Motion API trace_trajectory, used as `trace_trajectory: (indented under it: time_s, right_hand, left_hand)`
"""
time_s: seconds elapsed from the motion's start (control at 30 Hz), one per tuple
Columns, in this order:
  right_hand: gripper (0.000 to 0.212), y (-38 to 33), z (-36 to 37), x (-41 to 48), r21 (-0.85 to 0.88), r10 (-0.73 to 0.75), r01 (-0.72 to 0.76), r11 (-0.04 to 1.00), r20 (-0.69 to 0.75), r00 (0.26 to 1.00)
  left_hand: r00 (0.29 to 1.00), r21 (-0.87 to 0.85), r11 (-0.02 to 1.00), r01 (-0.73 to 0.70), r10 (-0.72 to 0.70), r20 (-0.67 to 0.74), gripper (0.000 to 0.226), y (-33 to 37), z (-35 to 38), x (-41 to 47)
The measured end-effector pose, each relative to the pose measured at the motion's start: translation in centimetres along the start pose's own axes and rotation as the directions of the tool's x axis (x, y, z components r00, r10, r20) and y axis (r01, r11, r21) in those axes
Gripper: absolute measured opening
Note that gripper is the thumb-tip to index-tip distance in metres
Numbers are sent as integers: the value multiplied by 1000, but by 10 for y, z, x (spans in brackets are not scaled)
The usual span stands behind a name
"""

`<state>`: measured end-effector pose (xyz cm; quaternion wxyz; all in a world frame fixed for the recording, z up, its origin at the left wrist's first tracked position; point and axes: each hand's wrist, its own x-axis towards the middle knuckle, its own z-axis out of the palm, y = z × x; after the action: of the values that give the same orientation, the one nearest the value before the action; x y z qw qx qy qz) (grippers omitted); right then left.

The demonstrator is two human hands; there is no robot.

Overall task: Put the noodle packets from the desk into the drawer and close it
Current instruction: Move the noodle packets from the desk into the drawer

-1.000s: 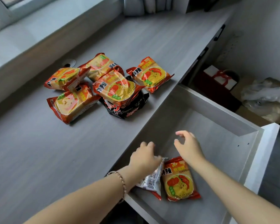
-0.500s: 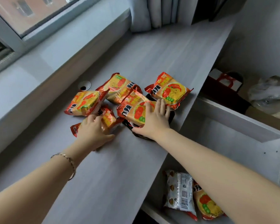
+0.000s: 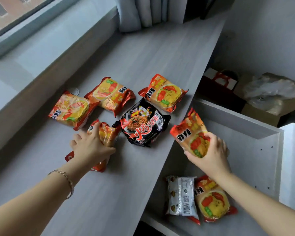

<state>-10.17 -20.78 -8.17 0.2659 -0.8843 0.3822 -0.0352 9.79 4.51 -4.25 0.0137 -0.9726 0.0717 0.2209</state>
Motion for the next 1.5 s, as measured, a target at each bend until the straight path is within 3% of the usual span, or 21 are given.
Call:
trace_trajectory:
  time_s: [0.13,0.33,0.43,0.53,0.6,0.7,0.83,0.93,1.0,1.1,1.17,1.23,1.27,1.3,1.37,1.4,1.5]
  right_hand:
    - [87,57,6,-4,-198,285,-254,947,144,948]
    - [99,90,25,-8,-283,467,-384,879,347,814]
    - [89,98,24,-12,-290,452,-355,889,429,782]
    - [57,98,17,-7,-163,388,-352,922,380,840]
    - [42,99,12,0,-90,343,-332,939,332,879]
    - [36,105,5,9,-49,307,-307,950,309,900]
    - [30,112,2,11,-58,293,-290,955,320,901]
    - [27,110,5,9,-12,269,-278,961,297,916]
    - [25,101,5,10,89,200,-228,969,250,947]
    - [24,67,2,23,328,159,-191,925,123,980]
    - [26,35,1,36,476,177,-208,855,109,978]
    - [47,-2,2,50,506,160,-247,826,210,965]
    - [62,-20,5,56,481,161,-291,827,293,943]
    - [76,-35,8,60,448,177,-345,825,376,910]
    - [89,-59,12,65,409,242,-455,791,474,847]
    - [88,-66,15,66,404,284,-502,765,487,826]
    - [82,-64,17,62,411,358,-558,721,469,808]
  left_hand:
    - [1000,-60,998,9,-10,-22,97,42,-7,-39]
    - [986,10,986,-166,166,23,100,100,-27,-101]
    - [948,-128,944,-304,313,55,97,141,-28,-118]
    - [859,-302,860,-412,477,184,100,183,-1,-117]
    - [800,-303,839,-452,532,279,101,206,33,-116]
    - [773,-178,866,-468,499,393,102,225,89,-110]
    - [829,-109,932,-345,357,431,101,221,141,-86]
    - [829,-116,946,-302,321,458,85,216,150,-76]
    - [827,-132,911,-391,411,384,60,216,138,-79]
    - [772,-192,757,-624,635,-4,35,202,99,-86]
    - [620,-184,595,-782,712,-330,28,182,67,-84]
    - [482,-116,511,-852,676,-557,21,157,44,-72]
    - [505,-123,547,-828,631,-589,19,146,35,-64]
    - [582,-177,614,-769,559,-591,20,138,27,-57]
    - [802,-392,744,-541,316,-506,22,128,15,-43]
    - [875,-494,757,-427,208,-438,23,123,12,-36]
    - [931,-581,755,-304,108,-348,27,118,4,-18]
